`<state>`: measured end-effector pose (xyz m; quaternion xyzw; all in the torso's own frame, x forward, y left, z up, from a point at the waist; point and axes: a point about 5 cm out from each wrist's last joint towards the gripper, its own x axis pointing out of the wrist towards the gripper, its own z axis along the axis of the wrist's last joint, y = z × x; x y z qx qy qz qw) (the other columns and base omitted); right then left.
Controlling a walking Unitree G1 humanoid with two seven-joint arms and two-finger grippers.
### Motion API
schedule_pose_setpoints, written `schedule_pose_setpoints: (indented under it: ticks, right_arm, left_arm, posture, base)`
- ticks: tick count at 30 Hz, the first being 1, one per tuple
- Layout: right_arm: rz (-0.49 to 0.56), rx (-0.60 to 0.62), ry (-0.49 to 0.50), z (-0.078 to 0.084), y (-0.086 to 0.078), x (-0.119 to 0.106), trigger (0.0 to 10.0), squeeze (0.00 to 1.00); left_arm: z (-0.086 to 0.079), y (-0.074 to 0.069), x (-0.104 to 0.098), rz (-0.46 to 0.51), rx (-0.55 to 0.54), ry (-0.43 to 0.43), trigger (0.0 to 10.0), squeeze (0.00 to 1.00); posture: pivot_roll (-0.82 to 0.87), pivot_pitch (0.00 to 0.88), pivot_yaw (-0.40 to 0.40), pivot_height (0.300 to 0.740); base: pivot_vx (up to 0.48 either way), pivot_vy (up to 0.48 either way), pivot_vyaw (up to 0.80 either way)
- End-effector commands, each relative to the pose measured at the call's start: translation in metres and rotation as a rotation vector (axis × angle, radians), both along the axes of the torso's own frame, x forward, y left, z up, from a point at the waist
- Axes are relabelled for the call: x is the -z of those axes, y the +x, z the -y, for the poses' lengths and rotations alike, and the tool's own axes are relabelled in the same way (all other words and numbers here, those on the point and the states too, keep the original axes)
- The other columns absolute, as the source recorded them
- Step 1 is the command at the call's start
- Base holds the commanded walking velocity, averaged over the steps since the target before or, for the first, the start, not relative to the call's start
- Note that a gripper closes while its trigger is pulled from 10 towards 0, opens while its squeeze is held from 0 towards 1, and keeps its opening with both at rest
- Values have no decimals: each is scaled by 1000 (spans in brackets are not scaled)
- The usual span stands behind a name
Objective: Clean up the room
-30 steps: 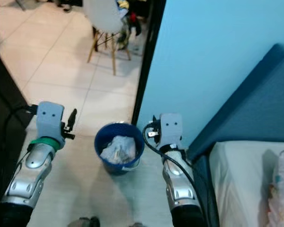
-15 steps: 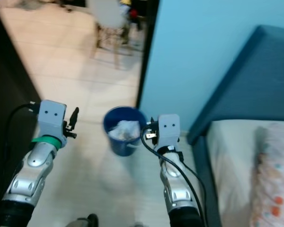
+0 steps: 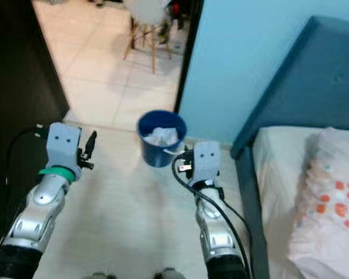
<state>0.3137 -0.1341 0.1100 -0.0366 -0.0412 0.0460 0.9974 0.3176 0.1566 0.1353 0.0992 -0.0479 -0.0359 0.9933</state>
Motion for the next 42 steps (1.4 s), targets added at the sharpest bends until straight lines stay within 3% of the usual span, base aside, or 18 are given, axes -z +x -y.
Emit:
schedule_pose_setpoints:
  ticks: [1,28,32,42]
  right_arm:
    - [-28,28,-10,9,-3,7,10000,0]
    - [-42,24,-15,7,-3,10,10000,0]
    - [-52,24,-14,7,-3,12,10000,0]
    - [-61,25,-10,7,-3,13,10000,0]
  left_arm:
    - [3,-2,7,-23,9,5,10000,0]
    - [3,-1,8,-24,17,12,10000,0]
    - [4,-1,9,-40,17,5,10000,0]
    - [5,0,11,-69,12,-12,10000,0]
  posture:
    - [17,39,22,740]
    - [19,29,24,740]
    - [20,31,26,740]
    - [19,34,27,740]
  base:
    - [-368,0,0]
    - [-366,0,0]
    - [0,0,0]
    - [0,0,-767]
